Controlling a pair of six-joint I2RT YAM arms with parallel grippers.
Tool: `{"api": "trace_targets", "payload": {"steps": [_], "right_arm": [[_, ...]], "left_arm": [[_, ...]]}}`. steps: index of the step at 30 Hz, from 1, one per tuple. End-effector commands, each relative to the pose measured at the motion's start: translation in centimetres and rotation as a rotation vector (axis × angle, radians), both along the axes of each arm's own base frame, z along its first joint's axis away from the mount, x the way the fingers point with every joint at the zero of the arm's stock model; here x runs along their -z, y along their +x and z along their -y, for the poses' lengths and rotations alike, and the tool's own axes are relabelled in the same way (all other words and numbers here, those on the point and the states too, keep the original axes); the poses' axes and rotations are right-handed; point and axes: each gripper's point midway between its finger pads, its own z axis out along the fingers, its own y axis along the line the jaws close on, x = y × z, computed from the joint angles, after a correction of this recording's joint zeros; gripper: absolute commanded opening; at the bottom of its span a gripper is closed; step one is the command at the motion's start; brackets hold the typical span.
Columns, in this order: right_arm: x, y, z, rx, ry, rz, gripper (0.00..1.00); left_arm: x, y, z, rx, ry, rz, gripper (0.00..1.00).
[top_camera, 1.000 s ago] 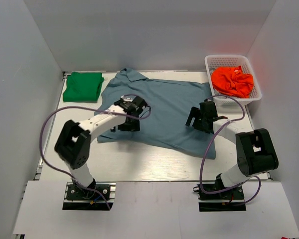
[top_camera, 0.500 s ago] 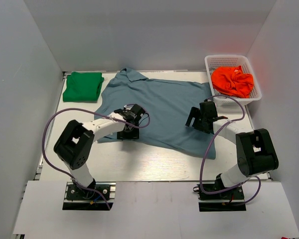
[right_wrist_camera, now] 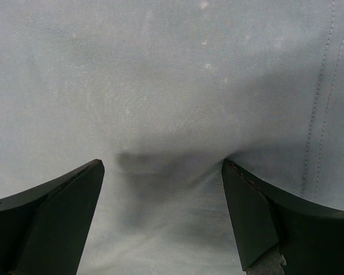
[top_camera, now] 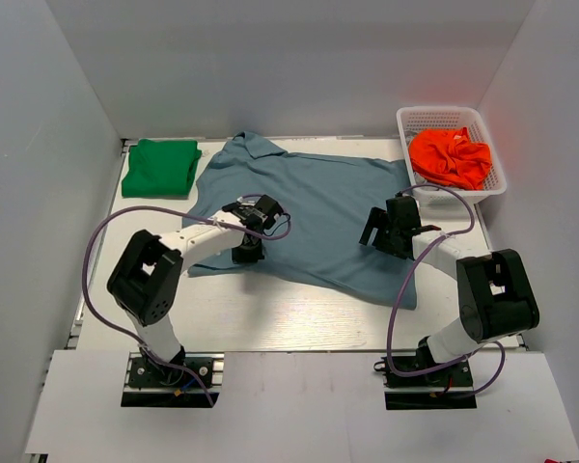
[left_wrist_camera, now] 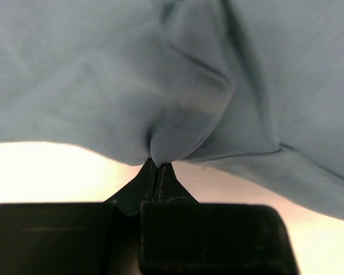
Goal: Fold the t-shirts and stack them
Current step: Flatten out the tshirt
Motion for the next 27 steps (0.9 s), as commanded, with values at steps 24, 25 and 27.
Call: {"api": "trace_targets", "payload": {"steps": [24,25,27], "right_arm": [[-1.5,-0.2,1.0,0.033,-0.034,0.032,0.90],[-1.6,-0.1,1.0,0.029,-0.032,0.041,0.90],[-2.2,0.3,0.7,0.005,-0.027,0.061,0.90]], "left_arm": [[-8.0,-14.6,-3.7,-0.116,-0.237,-0.203,1.00],[-8.1,-13.4,-3.3,-0.101,-0.241,-0.164,1.00],[-8.1,-9.3,-2.6,-0.099,-0.231,-0.030,1.00]]}}
